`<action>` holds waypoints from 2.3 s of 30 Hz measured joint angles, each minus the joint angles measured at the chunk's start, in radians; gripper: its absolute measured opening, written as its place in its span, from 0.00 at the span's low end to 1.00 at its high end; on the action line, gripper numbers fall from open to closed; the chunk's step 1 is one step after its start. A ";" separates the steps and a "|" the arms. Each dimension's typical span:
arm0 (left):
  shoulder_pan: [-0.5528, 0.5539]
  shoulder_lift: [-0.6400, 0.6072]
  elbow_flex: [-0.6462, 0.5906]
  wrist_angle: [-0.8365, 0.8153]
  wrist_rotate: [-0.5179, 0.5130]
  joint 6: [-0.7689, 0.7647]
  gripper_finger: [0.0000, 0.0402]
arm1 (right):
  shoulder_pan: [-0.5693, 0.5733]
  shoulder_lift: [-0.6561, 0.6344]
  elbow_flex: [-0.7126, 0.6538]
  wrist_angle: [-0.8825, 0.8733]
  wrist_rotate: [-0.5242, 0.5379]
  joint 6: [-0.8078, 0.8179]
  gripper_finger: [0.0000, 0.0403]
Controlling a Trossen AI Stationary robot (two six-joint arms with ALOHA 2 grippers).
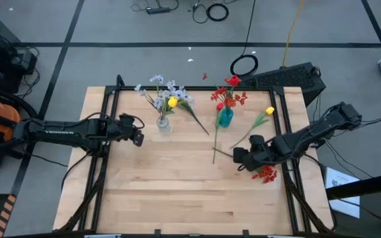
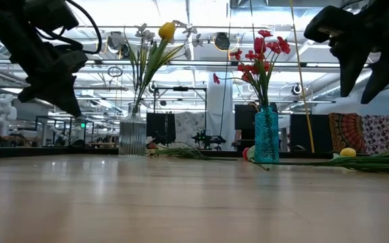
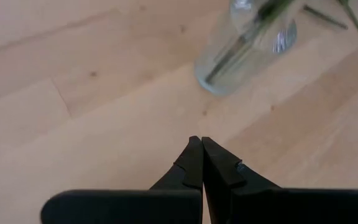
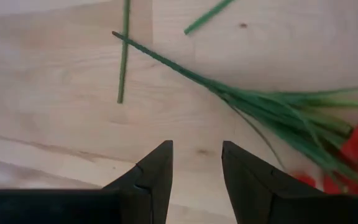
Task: Sort flowers into vase by color
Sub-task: Put the red flowers into the blue crystal vase
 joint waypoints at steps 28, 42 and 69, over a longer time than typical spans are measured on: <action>0.000 0.000 0.000 0.019 -0.042 0.040 0.00 | -0.039 0.293 0.000 0.212 0.108 0.528 0.32; 0.000 0.000 0.000 0.020 -0.042 0.153 0.00 | -0.081 0.366 0.001 0.221 0.035 0.687 0.32; 0.000 0.000 0.000 0.019 -0.042 0.157 0.00 | -0.199 0.430 0.030 0.138 -0.046 0.810 0.32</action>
